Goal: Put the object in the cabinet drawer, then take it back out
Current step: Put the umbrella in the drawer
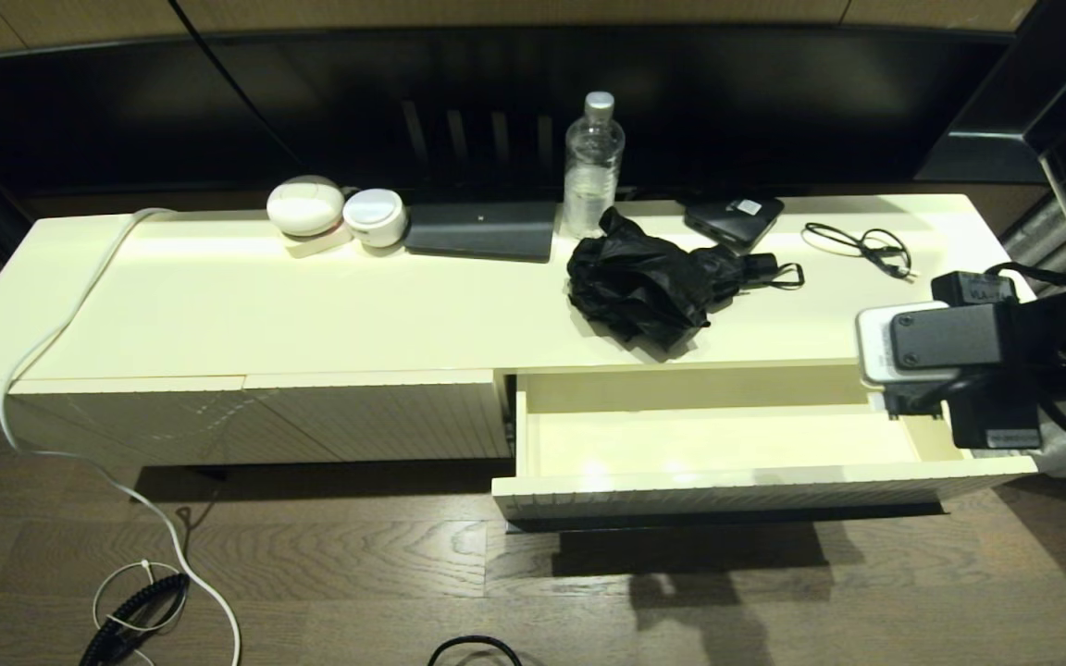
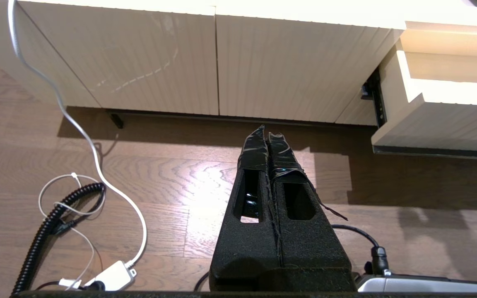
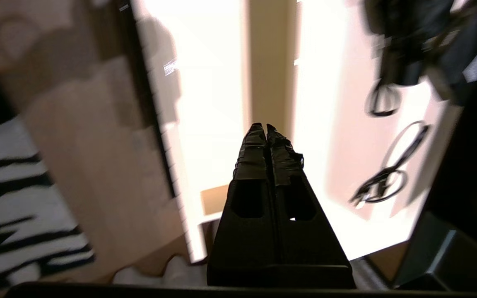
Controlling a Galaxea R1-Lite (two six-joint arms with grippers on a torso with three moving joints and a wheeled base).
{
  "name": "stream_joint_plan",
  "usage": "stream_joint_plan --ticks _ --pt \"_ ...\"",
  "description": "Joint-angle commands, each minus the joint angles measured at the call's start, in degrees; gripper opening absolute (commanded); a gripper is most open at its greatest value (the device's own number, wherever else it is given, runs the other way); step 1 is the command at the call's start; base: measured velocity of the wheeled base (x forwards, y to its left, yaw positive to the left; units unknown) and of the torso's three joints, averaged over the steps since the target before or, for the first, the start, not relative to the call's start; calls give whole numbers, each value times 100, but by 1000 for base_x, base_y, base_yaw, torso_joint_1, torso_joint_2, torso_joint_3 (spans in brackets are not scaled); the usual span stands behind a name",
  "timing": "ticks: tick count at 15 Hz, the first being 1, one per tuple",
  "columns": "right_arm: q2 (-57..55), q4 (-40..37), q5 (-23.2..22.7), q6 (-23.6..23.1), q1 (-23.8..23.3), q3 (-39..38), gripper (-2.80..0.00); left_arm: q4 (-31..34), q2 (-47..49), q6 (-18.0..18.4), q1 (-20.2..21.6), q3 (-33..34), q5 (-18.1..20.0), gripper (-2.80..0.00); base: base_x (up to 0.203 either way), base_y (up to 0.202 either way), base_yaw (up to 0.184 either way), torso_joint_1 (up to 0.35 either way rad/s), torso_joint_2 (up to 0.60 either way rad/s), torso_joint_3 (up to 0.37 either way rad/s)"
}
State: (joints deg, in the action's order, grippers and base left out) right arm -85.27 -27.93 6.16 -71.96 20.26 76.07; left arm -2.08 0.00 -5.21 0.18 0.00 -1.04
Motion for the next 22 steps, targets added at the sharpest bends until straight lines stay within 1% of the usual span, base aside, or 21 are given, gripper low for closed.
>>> stream_joint_plan --ticks 1,4,5,7,10,14,16,19,22 --pt "-538 952 202 -40 138 -94 -280 -2 -9 -6 -1 0 2 -280 0 0 0 0 0 0" --pt "-1106 1879 385 -34 235 -88 -280 -2 -9 -6 -1 0 -2 -280 0 0 0 0 0 0" --pt "-1294 2278 395 -34 245 -88 0 -2 -9 -6 -1 0 -2 -280 0 0 0 0 0 0" --pt "-1624 2777 419 -41 292 -22 0 -2 -9 -6 -1 0 -2 -280 0 0 0 0 0 0" --pt "-2119 3238 438 57 359 256 0 -2 -9 -6 -7 0 -2 -280 0 0 0 0 0 0" --pt "-2693 4077 455 27 478 630 0 -2 -9 -6 -1 0 -2 -280 0 0 0 0 0 0" --pt "-2870 4251 435 1 485 874 0 -2 -9 -6 -1 0 -2 -280 0 0 0 0 0 0" --pt "-2995 4370 413 -175 428 1136 0 -2 -9 -6 -1 0 -2 -280 0 0 0 0 0 0" --pt "-2900 4498 438 -194 364 1121 0 -2 -9 -6 -1 0 -2 -280 0 0 0 0 0 0"
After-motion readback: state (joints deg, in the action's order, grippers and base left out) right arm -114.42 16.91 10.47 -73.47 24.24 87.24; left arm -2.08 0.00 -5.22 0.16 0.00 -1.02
